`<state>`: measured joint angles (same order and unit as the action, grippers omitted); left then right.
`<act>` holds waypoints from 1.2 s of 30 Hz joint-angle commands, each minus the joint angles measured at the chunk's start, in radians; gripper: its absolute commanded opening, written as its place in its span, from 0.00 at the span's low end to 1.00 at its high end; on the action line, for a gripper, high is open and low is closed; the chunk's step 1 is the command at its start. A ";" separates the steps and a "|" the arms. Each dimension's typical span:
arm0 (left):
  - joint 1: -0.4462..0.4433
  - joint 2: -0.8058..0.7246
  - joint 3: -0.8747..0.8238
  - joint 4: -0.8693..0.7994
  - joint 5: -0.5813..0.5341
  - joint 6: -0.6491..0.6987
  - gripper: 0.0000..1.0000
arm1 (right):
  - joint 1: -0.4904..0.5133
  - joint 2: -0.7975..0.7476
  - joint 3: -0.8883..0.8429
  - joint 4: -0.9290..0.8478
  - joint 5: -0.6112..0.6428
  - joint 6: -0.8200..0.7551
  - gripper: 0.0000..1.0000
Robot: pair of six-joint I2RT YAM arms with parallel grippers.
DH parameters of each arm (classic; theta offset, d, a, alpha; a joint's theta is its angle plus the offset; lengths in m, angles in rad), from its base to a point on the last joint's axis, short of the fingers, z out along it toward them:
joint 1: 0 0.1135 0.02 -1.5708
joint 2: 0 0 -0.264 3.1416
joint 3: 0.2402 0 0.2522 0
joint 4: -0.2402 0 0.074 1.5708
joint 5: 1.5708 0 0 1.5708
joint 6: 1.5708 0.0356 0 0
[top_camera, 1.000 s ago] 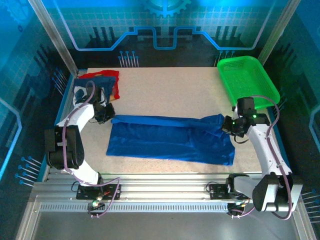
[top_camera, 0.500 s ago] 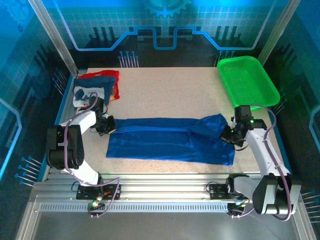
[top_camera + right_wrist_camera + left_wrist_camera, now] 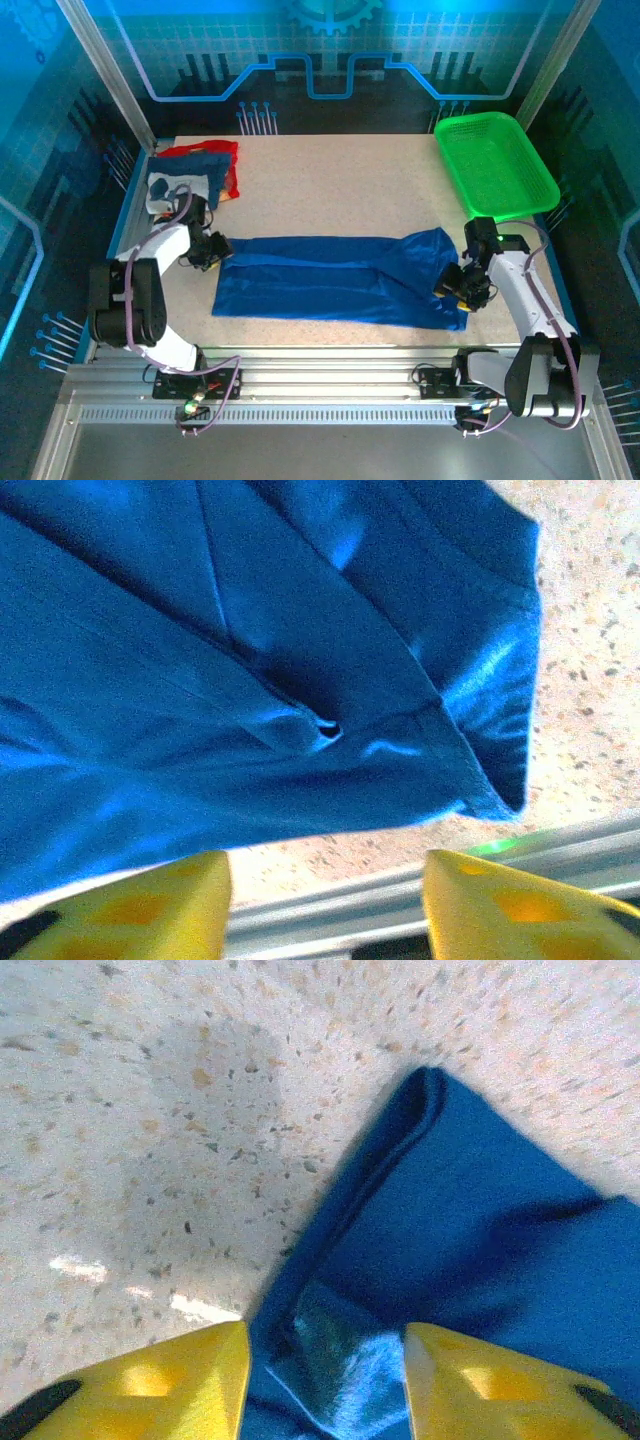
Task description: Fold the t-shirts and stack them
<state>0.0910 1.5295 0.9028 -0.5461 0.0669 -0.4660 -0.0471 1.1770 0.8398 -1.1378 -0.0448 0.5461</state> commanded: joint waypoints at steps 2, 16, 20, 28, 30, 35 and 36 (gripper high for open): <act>-0.026 -0.161 -0.002 0.005 -0.030 -0.042 0.58 | 0.000 -0.051 0.087 -0.066 -0.014 0.002 0.67; -0.333 -0.016 0.064 0.360 0.205 -0.112 0.68 | 0.082 0.335 0.266 0.313 -0.283 -0.321 0.74; -0.338 0.065 0.030 0.311 0.117 -0.182 0.60 | 0.106 0.451 0.309 0.366 -0.285 -0.348 0.66; -0.323 0.103 -0.065 0.181 -0.041 -0.288 0.49 | 0.151 0.601 0.357 0.426 -0.222 -0.362 0.61; -0.324 0.103 -0.088 0.183 -0.042 -0.320 0.48 | 0.158 0.633 0.372 0.425 -0.230 -0.367 0.60; -0.324 0.055 -0.149 0.189 -0.055 -0.386 0.45 | 0.191 0.643 0.365 0.430 -0.237 -0.380 0.55; -0.324 0.040 -0.161 0.195 -0.055 -0.402 0.46 | 0.195 0.639 0.357 0.431 -0.247 -0.381 0.54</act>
<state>-0.2386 1.5917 0.7971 -0.2867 0.0555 -0.7944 0.1261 1.8145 1.1923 -0.7128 -0.2737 0.1867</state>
